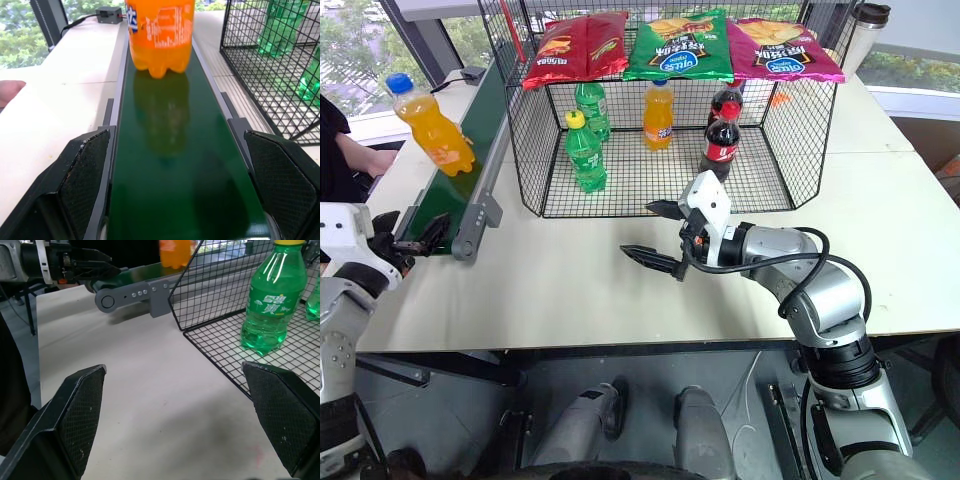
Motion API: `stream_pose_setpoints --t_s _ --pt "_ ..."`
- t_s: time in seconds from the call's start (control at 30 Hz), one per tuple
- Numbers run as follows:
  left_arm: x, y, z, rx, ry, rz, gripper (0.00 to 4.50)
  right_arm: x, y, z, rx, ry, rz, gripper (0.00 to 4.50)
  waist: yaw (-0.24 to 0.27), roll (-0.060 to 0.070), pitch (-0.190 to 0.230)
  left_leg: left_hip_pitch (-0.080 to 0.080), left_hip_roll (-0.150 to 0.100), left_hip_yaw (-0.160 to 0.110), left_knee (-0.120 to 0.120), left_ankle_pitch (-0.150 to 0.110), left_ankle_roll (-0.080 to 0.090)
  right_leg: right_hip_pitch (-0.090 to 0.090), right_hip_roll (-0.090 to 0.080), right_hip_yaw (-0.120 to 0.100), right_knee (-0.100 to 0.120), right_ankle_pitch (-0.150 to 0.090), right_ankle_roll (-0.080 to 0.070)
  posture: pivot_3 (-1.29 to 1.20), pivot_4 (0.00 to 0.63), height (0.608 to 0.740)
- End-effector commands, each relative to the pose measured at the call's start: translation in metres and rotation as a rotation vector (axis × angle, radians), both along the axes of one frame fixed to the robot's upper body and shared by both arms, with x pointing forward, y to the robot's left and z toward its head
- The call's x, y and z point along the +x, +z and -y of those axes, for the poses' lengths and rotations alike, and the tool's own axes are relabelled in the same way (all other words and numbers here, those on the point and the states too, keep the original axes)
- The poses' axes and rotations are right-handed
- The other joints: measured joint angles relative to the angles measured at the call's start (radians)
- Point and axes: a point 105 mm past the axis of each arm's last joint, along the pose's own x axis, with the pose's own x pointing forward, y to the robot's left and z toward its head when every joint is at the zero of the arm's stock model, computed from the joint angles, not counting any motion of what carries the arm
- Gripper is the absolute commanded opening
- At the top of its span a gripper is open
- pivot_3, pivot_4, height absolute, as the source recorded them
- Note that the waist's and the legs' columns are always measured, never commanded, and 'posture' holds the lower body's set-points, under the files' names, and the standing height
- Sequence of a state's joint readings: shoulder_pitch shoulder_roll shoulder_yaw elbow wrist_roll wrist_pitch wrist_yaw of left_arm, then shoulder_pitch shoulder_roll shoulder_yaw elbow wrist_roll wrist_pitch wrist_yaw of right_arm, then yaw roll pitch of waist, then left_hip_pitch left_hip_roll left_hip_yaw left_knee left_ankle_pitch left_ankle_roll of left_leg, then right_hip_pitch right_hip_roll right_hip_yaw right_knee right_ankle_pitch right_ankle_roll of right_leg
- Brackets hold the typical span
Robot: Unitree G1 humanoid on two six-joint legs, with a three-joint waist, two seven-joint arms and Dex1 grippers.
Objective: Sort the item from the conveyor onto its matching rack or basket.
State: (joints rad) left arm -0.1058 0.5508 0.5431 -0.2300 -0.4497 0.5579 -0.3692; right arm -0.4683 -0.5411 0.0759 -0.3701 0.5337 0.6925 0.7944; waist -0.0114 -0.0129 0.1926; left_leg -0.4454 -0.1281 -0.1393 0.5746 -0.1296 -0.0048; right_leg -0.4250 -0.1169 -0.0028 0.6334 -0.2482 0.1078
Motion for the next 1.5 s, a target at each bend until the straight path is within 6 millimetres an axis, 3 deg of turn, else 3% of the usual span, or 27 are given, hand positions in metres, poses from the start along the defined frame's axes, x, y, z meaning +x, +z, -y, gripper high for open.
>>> stream_pose_setpoints --t_s 0.03,0.33,0.6,0.77,0.9,1.03,1.1,1.2,1.5 --pt "0.003 0.013 -0.002 0.024 0.009 0.061 4.5 -0.007 0.007 -0.003 0.002 0.022 0.037 4.49 0.0 0.0 0.0 0.0 0.0 0.0 0.0 0.0 0.0 0.0 0.0 0.0 0.0 0.0 0.0 0.0 0.15 0.738" --pt "0.011 0.019 0.0 0.032 0.009 0.087 4.5 -0.006 0.007 -0.001 -0.004 0.016 0.035 4.49 0.001 0.0 0.0 0.0 0.0 0.0 0.0 0.0 0.0 0.0 0.0 0.0 0.0 0.0 0.0 0.0 0.15 0.738" --pt "0.014 0.013 0.009 0.049 -0.038 0.072 4.5 -0.005 0.005 0.001 -0.011 0.005 0.035 4.49 0.0 0.0 0.0 0.0 0.0 0.0 0.0 0.0 0.0 0.0 0.0 0.0 0.0 0.0 0.0 0.0 0.15 0.738" --pt "0.008 0.017 0.016 0.038 -0.104 0.121 2.98 -0.004 0.005 0.003 -0.017 -0.005 0.039 4.5 0.003 0.0 0.0 0.0 0.0 0.0 0.0 0.0 0.0 0.0 0.0 0.0 0.0 0.0 0.0 0.0 0.15 0.738" --pt "0.008 0.035 0.029 -0.024 -0.184 0.136 2.98 -0.005 0.004 0.003 -0.021 -0.007 0.038 4.5 0.007 0.0 0.0 0.0 0.0 0.0 0.0 0.0 0.0 0.001 0.0 0.0 0.0 0.0 0.0 0.0 0.15 0.738" --pt "0.01 0.05 0.058 0.006 -0.318 0.141 2.98 -0.005 0.006 0.003 -0.019 -0.005 0.04 4.5 0.003 -0.001 0.0 0.0 0.0 0.0 0.0 0.0 0.0 0.001 0.0 0.0 0.0 0.0 0.0 0.0 0.15 0.738" --pt "0.009 0.052 0.084 0.02 -0.453 0.121 2.98 -0.006 0.008 0.002 -0.015 -0.001 0.043 4.5 0.003 -0.001 0.0 0.0 0.0 0.0 0.0 0.0 0.0 0.0 0.0 0.0 0.0 0.001 0.0 0.0 0.15 0.738" --pt "0.006 0.048 0.133 0.05 -0.702 0.077 2.98 -0.005 0.011 0.001 -0.01 0.006 0.05 4.5 0.004 -0.001 0.0 0.0 0.0 0.0 0.0 0.0 0.0 0.0 0.0 0.0 0.0 0.001 0.0 0.0 0.15 0.738" --pt "0.004 0.029 0.212 0.131 -1.077 0.032 2.98 -0.004 0.018 -0.004 -0.002 0.02 0.067 4.5 -0.001 -0.001 0.0 0.0 0.001 0.002 0.0 0.0 0.0 0.0 0.001 -0.001 0.0 0.001 0.0 0.0 0.15 0.738"
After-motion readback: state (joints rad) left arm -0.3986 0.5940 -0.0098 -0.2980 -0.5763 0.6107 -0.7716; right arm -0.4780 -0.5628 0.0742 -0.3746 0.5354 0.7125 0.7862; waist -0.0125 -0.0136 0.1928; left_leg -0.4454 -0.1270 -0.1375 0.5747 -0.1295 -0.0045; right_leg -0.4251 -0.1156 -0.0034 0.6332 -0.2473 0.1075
